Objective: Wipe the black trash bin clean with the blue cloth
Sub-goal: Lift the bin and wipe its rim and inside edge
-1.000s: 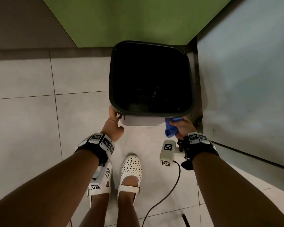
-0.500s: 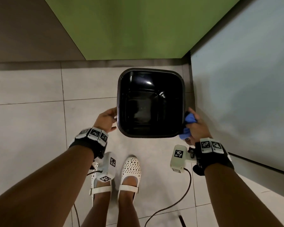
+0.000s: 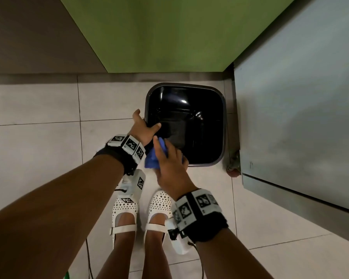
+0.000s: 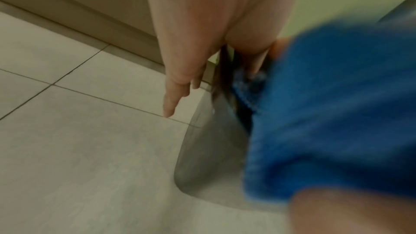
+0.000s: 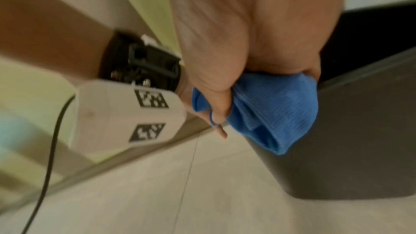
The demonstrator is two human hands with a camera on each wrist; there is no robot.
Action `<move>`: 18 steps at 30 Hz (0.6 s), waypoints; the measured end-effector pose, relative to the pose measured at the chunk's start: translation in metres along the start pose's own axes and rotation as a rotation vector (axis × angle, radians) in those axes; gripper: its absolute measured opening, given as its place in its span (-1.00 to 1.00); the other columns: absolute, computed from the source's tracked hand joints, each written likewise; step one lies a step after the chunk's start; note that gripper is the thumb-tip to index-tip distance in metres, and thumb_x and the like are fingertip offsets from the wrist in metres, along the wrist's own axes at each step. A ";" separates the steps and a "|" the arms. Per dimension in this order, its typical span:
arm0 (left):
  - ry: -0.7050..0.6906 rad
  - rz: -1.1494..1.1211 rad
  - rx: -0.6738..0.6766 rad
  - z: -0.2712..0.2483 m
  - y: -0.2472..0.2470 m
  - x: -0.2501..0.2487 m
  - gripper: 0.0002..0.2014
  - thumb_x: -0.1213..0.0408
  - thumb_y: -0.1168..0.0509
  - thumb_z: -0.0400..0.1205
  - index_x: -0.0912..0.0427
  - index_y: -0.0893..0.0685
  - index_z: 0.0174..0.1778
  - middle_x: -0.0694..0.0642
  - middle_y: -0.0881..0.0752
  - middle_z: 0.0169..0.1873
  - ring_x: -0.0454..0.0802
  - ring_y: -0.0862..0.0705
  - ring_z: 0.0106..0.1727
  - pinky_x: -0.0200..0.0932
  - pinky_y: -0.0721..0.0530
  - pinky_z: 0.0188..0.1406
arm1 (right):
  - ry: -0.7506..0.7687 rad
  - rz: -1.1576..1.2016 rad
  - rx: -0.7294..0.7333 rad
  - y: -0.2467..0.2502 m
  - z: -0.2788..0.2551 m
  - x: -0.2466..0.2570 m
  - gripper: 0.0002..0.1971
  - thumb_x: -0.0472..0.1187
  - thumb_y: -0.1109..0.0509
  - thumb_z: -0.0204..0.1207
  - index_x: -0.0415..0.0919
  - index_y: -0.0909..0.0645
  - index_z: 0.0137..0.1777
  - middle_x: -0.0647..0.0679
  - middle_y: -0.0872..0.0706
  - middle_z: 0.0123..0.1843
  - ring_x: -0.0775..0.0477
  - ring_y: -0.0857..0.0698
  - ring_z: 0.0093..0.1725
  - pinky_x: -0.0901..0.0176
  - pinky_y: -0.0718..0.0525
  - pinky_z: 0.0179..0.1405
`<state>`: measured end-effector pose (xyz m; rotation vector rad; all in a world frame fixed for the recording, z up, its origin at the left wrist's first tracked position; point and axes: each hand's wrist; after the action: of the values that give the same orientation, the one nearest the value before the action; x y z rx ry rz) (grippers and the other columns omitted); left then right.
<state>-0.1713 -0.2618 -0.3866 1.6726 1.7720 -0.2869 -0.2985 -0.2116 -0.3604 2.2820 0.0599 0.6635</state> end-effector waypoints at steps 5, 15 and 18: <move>-0.066 -0.055 -0.062 0.003 -0.006 0.009 -0.42 0.30 -0.18 0.66 0.20 -0.07 0.55 0.31 -0.53 0.37 0.16 -0.54 0.35 -0.25 -0.44 0.15 | -0.056 -0.290 -0.218 -0.024 0.013 -0.003 0.06 0.02 -0.70 -0.04 -0.29 -0.35 0.48 -0.15 -0.68 0.29 -0.09 -0.72 0.12 -0.14 -0.68 0.02; -0.174 -0.033 -0.111 0.017 -0.013 0.019 -0.61 0.38 -0.09 0.68 0.29 -0.31 0.45 0.32 -0.60 0.26 0.22 -0.57 0.28 -0.21 -0.46 0.11 | 0.001 -0.156 0.543 0.032 0.044 -0.011 -0.14 0.10 -0.36 0.50 -0.17 0.04 0.63 -0.28 -0.01 0.65 -0.34 -0.07 0.61 -0.23 -0.17 0.56; -0.166 -0.027 -0.085 0.018 -0.012 0.019 -0.60 0.40 -0.09 0.68 0.28 -0.31 0.46 0.32 -0.59 0.29 0.21 -0.55 0.29 -0.25 -0.44 0.12 | 0.050 -0.184 0.460 0.025 0.047 -0.008 -0.33 -0.01 -0.44 0.47 -0.25 -0.25 0.47 -0.23 -0.43 0.44 -0.26 -0.42 0.43 -0.13 -0.41 0.39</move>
<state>-0.1761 -0.2589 -0.4155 1.5213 1.6617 -0.3478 -0.2865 -0.2626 -0.3746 2.6529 0.4858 0.6596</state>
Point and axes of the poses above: each hand's wrist, its own z-axis towards the middle knuckle, its own y-axis out of the back of the hand, x = y × z
